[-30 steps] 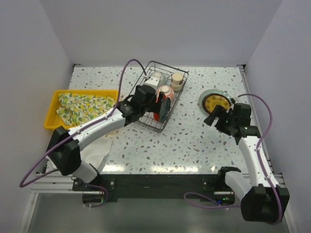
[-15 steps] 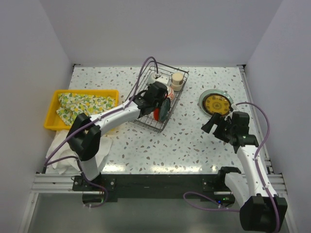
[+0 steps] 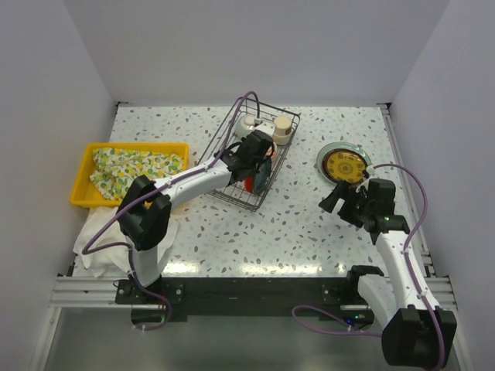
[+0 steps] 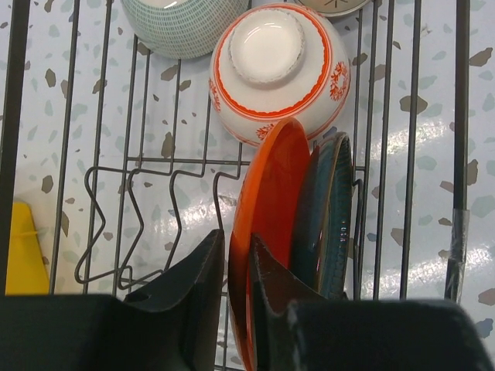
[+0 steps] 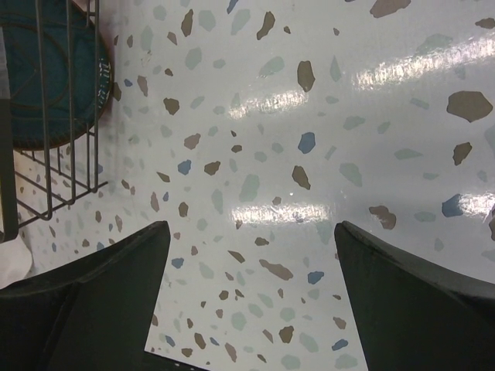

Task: Unload the mixed dishes from the dish rack
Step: Pick up the plate from the dish rack.

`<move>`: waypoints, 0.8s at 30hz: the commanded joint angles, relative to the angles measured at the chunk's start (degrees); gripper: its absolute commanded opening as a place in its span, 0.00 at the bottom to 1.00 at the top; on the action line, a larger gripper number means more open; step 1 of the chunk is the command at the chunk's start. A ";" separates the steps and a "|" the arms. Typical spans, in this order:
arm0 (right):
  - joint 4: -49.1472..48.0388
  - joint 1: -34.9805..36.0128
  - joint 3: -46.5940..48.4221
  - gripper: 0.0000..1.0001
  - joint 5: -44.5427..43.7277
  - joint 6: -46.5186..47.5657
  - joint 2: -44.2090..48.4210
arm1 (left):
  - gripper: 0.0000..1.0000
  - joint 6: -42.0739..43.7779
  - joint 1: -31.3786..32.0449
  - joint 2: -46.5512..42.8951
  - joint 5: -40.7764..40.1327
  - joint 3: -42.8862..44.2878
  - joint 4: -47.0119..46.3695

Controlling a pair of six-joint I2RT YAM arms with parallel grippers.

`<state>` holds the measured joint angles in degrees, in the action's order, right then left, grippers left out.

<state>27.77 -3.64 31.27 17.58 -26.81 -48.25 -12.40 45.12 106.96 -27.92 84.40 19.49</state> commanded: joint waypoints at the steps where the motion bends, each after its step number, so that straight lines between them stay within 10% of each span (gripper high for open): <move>1: -3.07 0.30 -0.94 0.92 1.58 0.00 -0.27 | 0.21 -0.08 0.58 0.62 -2.31 2.70 0.99; 11: -3.42 0.39 -1.03 0.92 1.58 0.09 0.00 | 0.00 0.54 1.98 -0.08 -7.05 4.72 4.41; 24: -3.95 0.47 -0.24 0.92 1.93 -0.44 -0.53 | 0.00 3.17 2.69 -5.79 -11.45 7.62 7.50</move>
<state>25.67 -3.38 30.50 17.76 -26.96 -48.47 -10.85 47.83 106.98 -35.35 88.71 26.35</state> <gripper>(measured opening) 0.921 0.149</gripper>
